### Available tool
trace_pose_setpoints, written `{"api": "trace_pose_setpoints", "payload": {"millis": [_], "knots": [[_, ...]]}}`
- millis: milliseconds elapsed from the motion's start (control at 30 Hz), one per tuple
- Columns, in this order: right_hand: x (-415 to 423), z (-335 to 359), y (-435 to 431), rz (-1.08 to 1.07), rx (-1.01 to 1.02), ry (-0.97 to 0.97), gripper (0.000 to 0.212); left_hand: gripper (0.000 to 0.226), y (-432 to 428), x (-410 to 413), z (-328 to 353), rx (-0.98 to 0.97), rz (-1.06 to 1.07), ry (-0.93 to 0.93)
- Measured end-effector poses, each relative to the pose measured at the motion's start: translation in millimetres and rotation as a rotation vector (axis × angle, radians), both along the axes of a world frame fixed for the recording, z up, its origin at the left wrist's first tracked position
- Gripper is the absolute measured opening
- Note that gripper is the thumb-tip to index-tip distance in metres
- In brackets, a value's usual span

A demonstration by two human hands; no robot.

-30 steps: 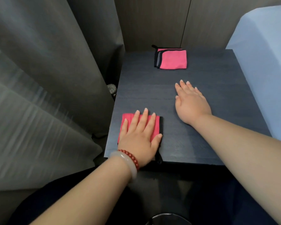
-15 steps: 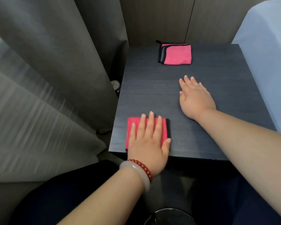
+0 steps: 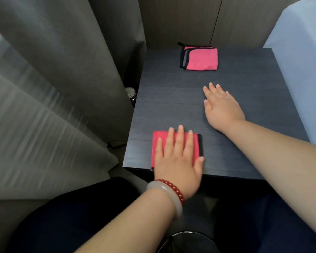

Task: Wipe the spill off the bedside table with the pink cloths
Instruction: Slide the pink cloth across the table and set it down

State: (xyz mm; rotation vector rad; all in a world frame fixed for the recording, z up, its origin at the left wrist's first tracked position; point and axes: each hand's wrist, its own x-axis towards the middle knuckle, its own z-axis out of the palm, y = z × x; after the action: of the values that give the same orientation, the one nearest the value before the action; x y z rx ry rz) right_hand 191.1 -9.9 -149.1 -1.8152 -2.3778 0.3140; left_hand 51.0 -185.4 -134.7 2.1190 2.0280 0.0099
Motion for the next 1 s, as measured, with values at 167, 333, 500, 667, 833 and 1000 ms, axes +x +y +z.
{"api": "trace_pose_setpoints", "payload": {"millis": [167, 333, 500, 667, 833, 1000], "knots": [[3, 1, 2, 0.027, -0.008, 0.015, 0.051, 0.071, 3, -29, -7, 0.033, -0.048, -0.005], [3, 1, 1, 0.02, 0.005, 0.017, 0.051, 0.069, 22, -68, -1, -0.031, 0.214, 0.086], [3, 0, 2, 0.031, 0.003, 0.017, 0.051, 0.074, 5, 7, -4, 0.025, 0.057, -0.002], [5, 0, 4, 0.045, -0.003, 0.037, 0.05, 0.071, 5, -7, -7, 0.04, -0.042, -0.006], [5, 0, 3, 0.044, 0.004, 0.035, 0.05, 0.068, 48, -85, -6, -0.053, 0.305, 0.007], [5, -1, 4, 0.039, 0.003, 0.048, 0.05, 0.07, 30, -25, -2, 0.049, 0.198, 0.041]]}}
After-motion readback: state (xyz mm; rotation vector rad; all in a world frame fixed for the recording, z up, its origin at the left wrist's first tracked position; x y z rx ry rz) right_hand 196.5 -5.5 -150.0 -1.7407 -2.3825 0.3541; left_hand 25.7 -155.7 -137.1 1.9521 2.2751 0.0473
